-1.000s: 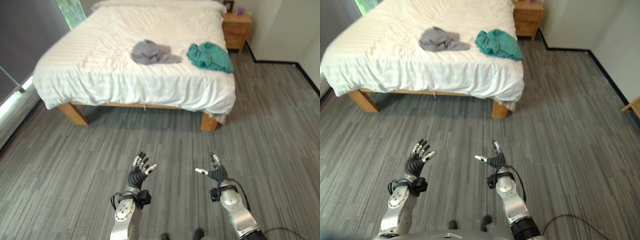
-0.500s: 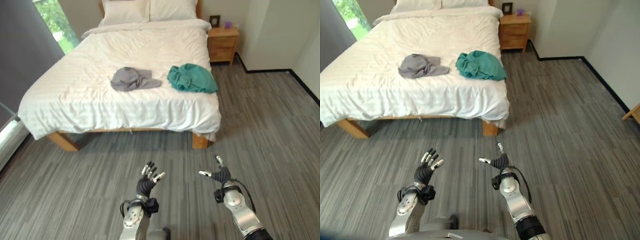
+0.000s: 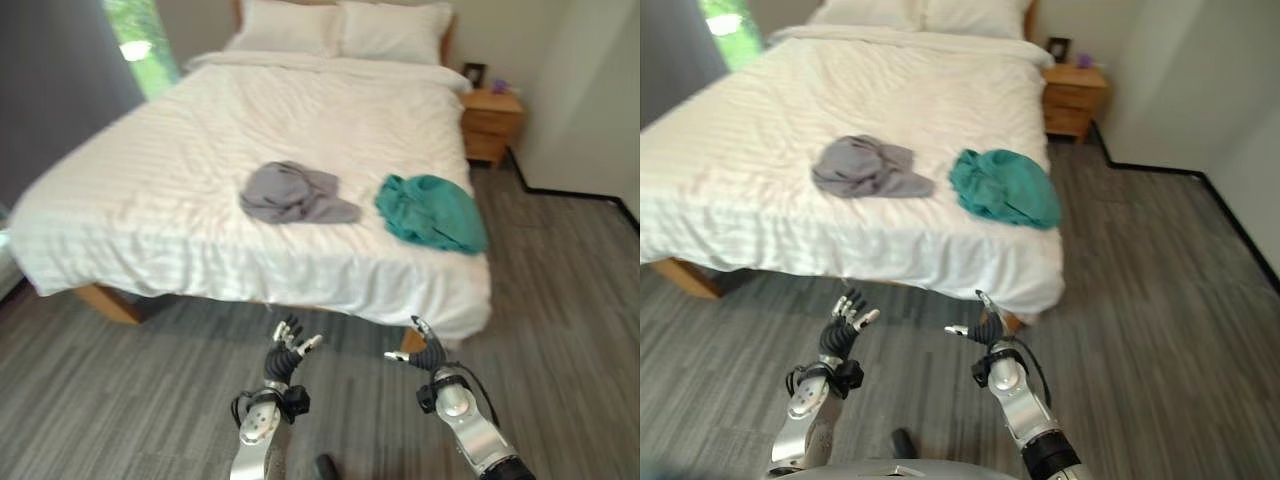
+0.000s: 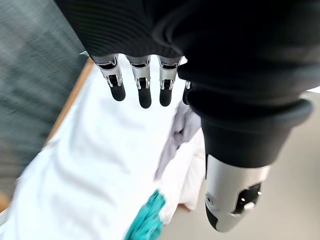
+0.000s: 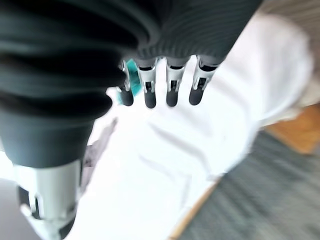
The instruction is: Pick up bed clothes into laundry basket.
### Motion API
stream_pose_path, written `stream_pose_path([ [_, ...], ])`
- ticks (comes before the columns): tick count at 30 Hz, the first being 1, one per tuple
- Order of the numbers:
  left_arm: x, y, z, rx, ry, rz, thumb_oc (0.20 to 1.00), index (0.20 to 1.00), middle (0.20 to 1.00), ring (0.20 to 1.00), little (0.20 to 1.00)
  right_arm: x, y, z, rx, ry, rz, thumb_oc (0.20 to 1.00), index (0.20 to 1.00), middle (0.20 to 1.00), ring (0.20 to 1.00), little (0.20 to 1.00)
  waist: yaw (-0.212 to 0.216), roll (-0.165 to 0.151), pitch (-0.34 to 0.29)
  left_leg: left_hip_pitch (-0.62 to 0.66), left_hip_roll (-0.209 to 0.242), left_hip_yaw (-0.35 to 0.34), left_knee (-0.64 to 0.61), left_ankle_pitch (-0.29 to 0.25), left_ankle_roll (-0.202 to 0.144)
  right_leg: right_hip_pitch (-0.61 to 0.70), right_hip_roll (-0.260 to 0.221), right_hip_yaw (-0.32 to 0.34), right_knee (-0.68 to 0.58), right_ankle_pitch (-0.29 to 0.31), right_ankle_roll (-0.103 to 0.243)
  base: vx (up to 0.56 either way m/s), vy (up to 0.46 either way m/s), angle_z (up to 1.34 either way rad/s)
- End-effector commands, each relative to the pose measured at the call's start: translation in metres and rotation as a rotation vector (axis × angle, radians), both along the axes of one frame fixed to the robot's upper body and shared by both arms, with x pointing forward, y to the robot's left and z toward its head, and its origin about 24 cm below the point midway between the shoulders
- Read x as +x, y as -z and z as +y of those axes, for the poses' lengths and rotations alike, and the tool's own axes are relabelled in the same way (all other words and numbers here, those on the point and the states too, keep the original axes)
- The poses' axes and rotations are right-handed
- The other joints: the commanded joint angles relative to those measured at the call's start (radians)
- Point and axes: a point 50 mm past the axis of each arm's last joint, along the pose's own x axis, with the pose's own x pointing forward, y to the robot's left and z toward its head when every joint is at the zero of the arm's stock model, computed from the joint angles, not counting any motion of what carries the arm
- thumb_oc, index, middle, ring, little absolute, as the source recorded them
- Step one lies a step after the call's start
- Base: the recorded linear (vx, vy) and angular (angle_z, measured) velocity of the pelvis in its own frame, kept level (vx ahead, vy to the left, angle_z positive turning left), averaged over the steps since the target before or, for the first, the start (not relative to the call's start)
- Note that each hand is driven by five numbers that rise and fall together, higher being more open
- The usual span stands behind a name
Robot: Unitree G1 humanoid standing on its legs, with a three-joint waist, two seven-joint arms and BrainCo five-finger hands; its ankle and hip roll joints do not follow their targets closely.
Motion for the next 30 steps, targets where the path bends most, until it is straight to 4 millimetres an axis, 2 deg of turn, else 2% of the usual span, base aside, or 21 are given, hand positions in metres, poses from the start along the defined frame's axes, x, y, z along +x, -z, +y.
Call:
stream_pose_path([
  [1,0.012,-0.013,-0.001,0.001,0.06,-0.082,1.0,1.0,1.0,1.0,1.0,0.033,-0.048,-0.015,-0.089,0.04,-0.257,1.0,1.0,1.0,1.0,1.0,-0.003,-0.013,-0.043,0.031,0.201,0.081,-0.055,0.093,-0.149,-0.132,-0.036,0.005,-0.323,0.107,0.0,0.26,0.016,0.39],
  [3,0.014,-0.014,-0.004,-0.001,0.078,-0.083,1.0,1.0,1.0,1.0,1.0,0.038,-0.059,-0.018,-0.101,0.048,-0.294,1.0,1.0,1.0,1.0,1.0,-0.018,-0.009,-0.045,0.03,0.197,0.054,-0.055,0.086,-0.151,-0.159,-0.011,0.016,-0.379,0.096,-0.012,0.3,-0.026,0.49],
  [4,0.015,-0.014,-0.007,0.006,0.103,-0.08,1.0,1.0,1.0,1.0,1.0,0.046,-0.072,-0.025,-0.155,0.059,-0.342,1.0,1.0,1.0,1.0,1.0,-0.046,-0.023,-0.048,0.047,0.166,0.02,-0.055,0.059,-0.156,-0.168,0.034,0.066,-0.553,0.104,-0.007,0.32,-0.037,0.8],
  [5,0.015,-0.015,-0.007,0.006,0.103,-0.081,1.0,1.0,1.0,1.0,1.0,0.046,-0.073,-0.025,-0.155,0.059,-0.343,1.0,1.0,1.0,1.0,1.0,-0.046,-0.022,-0.047,0.045,0.168,0.02,-0.055,0.062,-0.156,-0.164,0.037,0.065,-0.565,0.114,-0.008,0.46,-0.077,1.1],
  [6,0.016,-0.014,-0.008,0.007,0.111,-0.077,1.0,1.0,1.0,1.0,1.0,0.059,-0.087,-0.033,-0.258,0.093,-0.398,1.0,1.0,1.0,1.0,1.0,-0.06,-0.042,-0.053,0.076,0.137,-0.001,-0.055,0.026,-0.161,-0.198,0.048,0.078,-0.711,0.2,0.0,0.24,-0.037,0.86],
  [8,0.017,-0.015,-0.008,0.011,0.108,-0.078,1.0,1.0,1.0,1.0,1.0,0.066,-0.093,-0.035,-0.292,0.105,-0.415,1.0,1.0,1.0,1.0,1.0,-0.064,-0.045,-0.052,0.091,0.13,-0.004,-0.055,0.01,-0.165,-0.191,0.056,0.064,-0.771,0.24,0.0,0.35,-0.014,0.58],
  [9,0.017,-0.013,-0.005,0.02,0.091,-0.068,1.0,1.0,1.0,1.0,1.0,0.079,-0.107,-0.04,-0.375,0.123,-0.467,1.0,1.0,1.0,1.0,1.0,-0.056,-0.056,-0.059,0.145,0.097,0.012,-0.055,-0.04,-0.174,-0.209,0.079,-0.074,-0.806,0.293,-0.008,0.35,0.004,0.39],
  [10,0.017,-0.014,-0.005,0.021,0.091,-0.07,1.0,1.0,1.0,1.0,1.0,0.08,-0.108,-0.039,-0.375,0.123,-0.469,1.0,1.0,1.0,1.0,1.0,-0.058,-0.057,-0.058,0.143,0.096,0.01,-0.055,-0.036,-0.173,-0.21,0.077,-0.075,-0.808,0.297,-0.009,0.44,0.035,-0.03],
  [11,0.021,-0.016,-0.008,0.016,0.083,-0.078,1.0,1.0,1.0,1.0,1.0,0.096,-0.114,-0.042,-0.485,0.146,-0.496,1.0,1.0,1.0,1.0,1.0,-0.042,-0.066,-0.07,0.181,0.067,0.038,-0.055,-0.066,-0.169,-0.185,0.054,-0.266,-0.808,0.287,-0.053,0.16,0.015,-0.4],
  [12,0.021,-0.016,-0.007,0.016,0.081,-0.08,1.0,1.0,1.0,1.0,1.0,0.097,-0.114,-0.041,-0.485,0.146,-0.499,1.0,1.0,1.0,1.0,1.0,-0.046,-0.068,-0.067,0.179,0.065,0.035,-0.055,-0.062,-0.168,-0.184,0.051,-0.269,-0.809,0.289,-0.055,0.45,0.013,-0.76],
  [13,0.019,-0.013,-0.013,0.001,0.091,-0.068,1.0,1.0,1.0,1.0,1.0,0.098,-0.105,-0.038,-0.511,0.14,-0.469,1.0,1.0,1.0,1.0,1.0,-0.067,-0.064,-0.093,0.238,0.044,0.003,-0.055,-0.111,-0.182,-0.152,0.082,-0.233,-0.821,0.259,-0.112,0.42,-0.036,-0.67],
  [15,0.015,-0.011,-0.012,0.0,0.078,-0.059,1.0,1.0,1.0,1.0,1.0,0.097,-0.092,-0.039,-0.572,0.118,-0.423,1.0,1.0,1.0,1.0,1.0,-0.057,-0.061,-0.098,0.263,0.036,0.017,-0.042,-0.116,-0.187,-0.122,0.063,-0.254,-0.821,0.243,-0.1,0.32,-0.046,-0.27],
  [16,0.013,-0.009,-0.012,0.0,0.073,-0.049,1.0,1.0,1.0,1.0,1.0,0.098,-0.087,-0.042,-0.603,0.133,-0.404,1.0,1.0,1.0,1.0,1.0,-0.051,-0.065,-0.095,0.251,0.034,0.008,0.048,-0.145,-0.196,-0.092,0.052,-0.26,-0.821,0.239,-0.101,0.28,-0.086,0.11],
  [17,0.012,-0.008,-0.014,-0.016,0.054,-0.041,1.0,1.0,1.0,1.0,1.0,0.092,-0.061,-0.045,-0.658,0.136,-0.329,1.0,1.0,1.0,1.0,1.0,-0.037,-0.07,-0.075,0.182,0.061,-0.02,0.263,-0.183,-0.207,-0.045,0.035,-0.252,-0.821,0.22,-0.097,0.27,-0.087,0.05],
  [18,0.013,-0.008,-0.014,-0.016,0.054,-0.042,1.0,1.0,1.0,1.0,1.0,0.093,-0.061,-0.044,-0.657,0.136,-0.331,1.0,1.0,1.0,1.0,1.0,-0.04,-0.072,-0.074,0.174,0.06,-0.022,0.273,-0.183,-0.206,-0.048,0.033,-0.253,-0.821,0.223,-0.099,0.29,-0.099,-0.11],
  [19,0.015,-0.008,-0.013,-0.018,0.046,-0.044,1.0,1.0,1.0,1.0,1.0,0.088,-0.039,-0.05,-0.68,0.159,-0.234,1.0,1.0,1.0,1.0,1.0,-0.026,-0.078,-0.06,0.088,0.092,-0.069,0.47,-0.148,-0.235,-0.015,0.034,-0.236,-0.821,0.2,-0.113,0.09,-0.049,-0.14],
  [21,0.016,-0.007,-0.012,-0.006,0.041,-0.045,1.0,1.0,1.0,1.0,1.0,0.08,-0.025,-0.049,-0.683,0.147,-0.185,1.0,1.0,1.0,1.0,1.0,-0.014,-0.077,-0.054,0.046,0.102,-0.107,0.52,-0.143,-0.252,0.001,0.035,-0.229,-0.821,0.187,-0.116,0.17,-0.018,-0.27],
  [22,0.015,-0.003,-0.011,0.002,0.031,-0.035,1.0,1.0,1.0,1.0,1.0,0.065,0.003,-0.054,-0.708,0.154,-0.072,1.0,1.0,1.0,1.0,1.0,-0.004,-0.084,-0.048,-0.017,0.093,-0.154,0.492,-0.155,-0.237,0.012,0.026,-0.22,-0.821,0.174,-0.114,0.17,0.012,-0.09],
  [24,0.014,0.001,-0.014,-0.021,0.03,-0.022,1.0,1.0,1.0,1.0,1.0,0.056,0.018,-0.057,-0.744,0.156,-0.005,1.0,1.0,1.0,1.0,1.0,0.005,-0.073,-0.042,-0.019,0.107,-0.163,0.403,-0.16,-0.228,0.019,0.026,-0.212,-0.821,0.167,-0.104,0.13,0.088,-0.01],
  [27,0.006,0.004,-0.021,-0.091,0.009,-0.022,1.0,1.0,1.0,1.0,1.0,0.024,0.058,-0.059,-0.748,0.152,0.209,1.0,1.0,1.0,1.0,1.0,0.05,-0.021,-0.034,0.021,0.12,-0.228,0.082,-0.019,-0.233,0.043,0.037,-0.162,-0.821,0.144,-0.09,0.18,0.18,-0.3],
  [30,-0.003,0.009,-0.026,-0.101,0.032,0.004,1.0,1.0,1.0,1.0,1.0,-0.005,0.081,-0.06,-0.748,0.144,0.346,1.0,1.0,1.0,1.0,1.0,0.054,0.003,-0.045,0.091,0.136,-0.192,-0.001,0.024,-0.247,0.063,0.056,-0.168,-0.821,0.133,-0.09,0.18,0.101,-0.51],
])
